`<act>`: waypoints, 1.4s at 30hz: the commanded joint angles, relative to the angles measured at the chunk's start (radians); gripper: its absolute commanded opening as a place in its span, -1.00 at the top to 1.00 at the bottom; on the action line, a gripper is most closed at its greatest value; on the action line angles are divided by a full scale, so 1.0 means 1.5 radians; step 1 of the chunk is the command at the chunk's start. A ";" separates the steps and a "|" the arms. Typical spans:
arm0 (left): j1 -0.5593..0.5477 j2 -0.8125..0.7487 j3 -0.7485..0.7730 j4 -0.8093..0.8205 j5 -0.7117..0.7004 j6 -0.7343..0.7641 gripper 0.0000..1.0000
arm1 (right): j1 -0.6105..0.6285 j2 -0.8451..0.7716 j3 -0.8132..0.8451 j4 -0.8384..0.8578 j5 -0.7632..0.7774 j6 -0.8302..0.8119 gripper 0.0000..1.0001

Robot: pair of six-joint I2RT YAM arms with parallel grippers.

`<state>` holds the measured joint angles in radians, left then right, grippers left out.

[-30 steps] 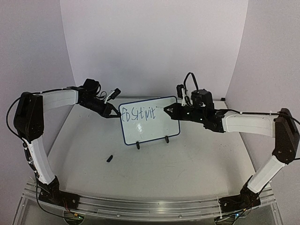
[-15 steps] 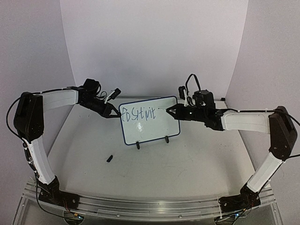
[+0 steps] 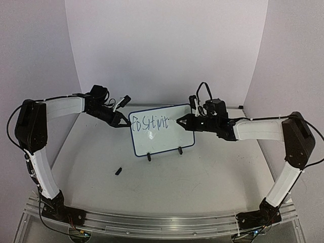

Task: Write a sentence on the whiteboard
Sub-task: Write on the whiteboard with the whiteboard marker without the cap.

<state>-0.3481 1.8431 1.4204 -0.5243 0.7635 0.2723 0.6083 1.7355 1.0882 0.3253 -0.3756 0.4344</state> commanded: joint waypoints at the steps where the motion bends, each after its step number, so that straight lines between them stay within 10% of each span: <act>1: -0.006 -0.014 0.017 -0.010 -0.033 0.034 1.00 | 0.002 0.017 0.033 0.030 0.005 0.000 1.00; 42: -0.006 -0.015 0.018 -0.011 -0.034 0.035 1.00 | 0.002 -0.033 0.006 0.017 0.068 0.022 1.00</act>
<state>-0.3489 1.8431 1.4204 -0.5247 0.7582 0.2707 0.6117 1.6941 1.0544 0.3477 -0.3083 0.4803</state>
